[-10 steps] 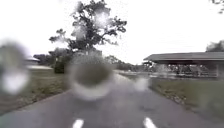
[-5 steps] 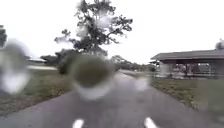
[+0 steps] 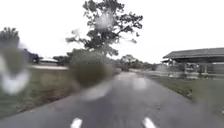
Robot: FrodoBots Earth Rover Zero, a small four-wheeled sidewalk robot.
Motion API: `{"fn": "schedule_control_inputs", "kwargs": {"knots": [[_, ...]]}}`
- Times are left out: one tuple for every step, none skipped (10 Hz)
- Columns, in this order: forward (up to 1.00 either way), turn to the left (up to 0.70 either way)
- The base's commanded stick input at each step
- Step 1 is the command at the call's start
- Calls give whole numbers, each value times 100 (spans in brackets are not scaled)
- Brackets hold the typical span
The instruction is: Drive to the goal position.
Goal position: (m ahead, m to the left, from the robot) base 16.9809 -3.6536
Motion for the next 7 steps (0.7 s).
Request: {"fn": "schedule_control_inputs", "kwargs": {"knots": [[70, 0], [70, 0], [70, 0], [70, 0], [70, 0], [70, 0], [70, -35]]}}
